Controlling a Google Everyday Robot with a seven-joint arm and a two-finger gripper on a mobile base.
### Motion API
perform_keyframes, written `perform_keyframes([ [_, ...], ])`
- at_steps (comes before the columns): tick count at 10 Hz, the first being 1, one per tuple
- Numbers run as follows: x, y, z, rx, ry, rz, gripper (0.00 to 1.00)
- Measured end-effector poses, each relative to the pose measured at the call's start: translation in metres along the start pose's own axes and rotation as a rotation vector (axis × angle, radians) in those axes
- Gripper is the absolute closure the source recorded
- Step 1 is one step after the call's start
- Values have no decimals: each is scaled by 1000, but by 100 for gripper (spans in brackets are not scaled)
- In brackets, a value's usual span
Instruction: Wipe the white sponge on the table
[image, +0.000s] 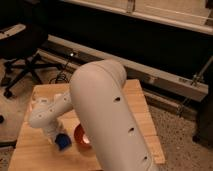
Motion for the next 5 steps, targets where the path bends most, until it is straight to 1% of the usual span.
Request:
perform_keyframes([
  [2,12,8,2,-8,11,-18,62],
  [5,31,22,4,-17,24,-64,62],
])
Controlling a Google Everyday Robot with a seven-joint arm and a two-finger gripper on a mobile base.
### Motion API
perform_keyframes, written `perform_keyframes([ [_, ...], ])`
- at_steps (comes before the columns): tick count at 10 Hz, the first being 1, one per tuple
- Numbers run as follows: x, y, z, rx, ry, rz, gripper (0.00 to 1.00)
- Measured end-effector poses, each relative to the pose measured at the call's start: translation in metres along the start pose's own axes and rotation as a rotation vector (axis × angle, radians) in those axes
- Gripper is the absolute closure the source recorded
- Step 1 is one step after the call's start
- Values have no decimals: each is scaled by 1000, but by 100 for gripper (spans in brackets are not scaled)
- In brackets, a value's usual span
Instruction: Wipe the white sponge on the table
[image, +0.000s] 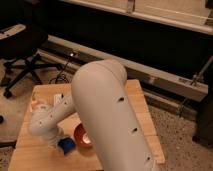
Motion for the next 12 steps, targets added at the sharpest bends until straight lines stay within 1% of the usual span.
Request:
perform_keyframes([
  [1,4,4,0,-4,4,-11,62],
  [2,7,9,1,-11,4,-20,64],
  [4,10,22,1,-34,0,-35,81],
  [5,11,28,1,-46,-1,-45,83],
  [8,15,49,1,-77,2,-89,83],
  [10,10,63,0,-89,-3,-122,83],
  [12,4,84,-3,-102,-8,-178,83],
])
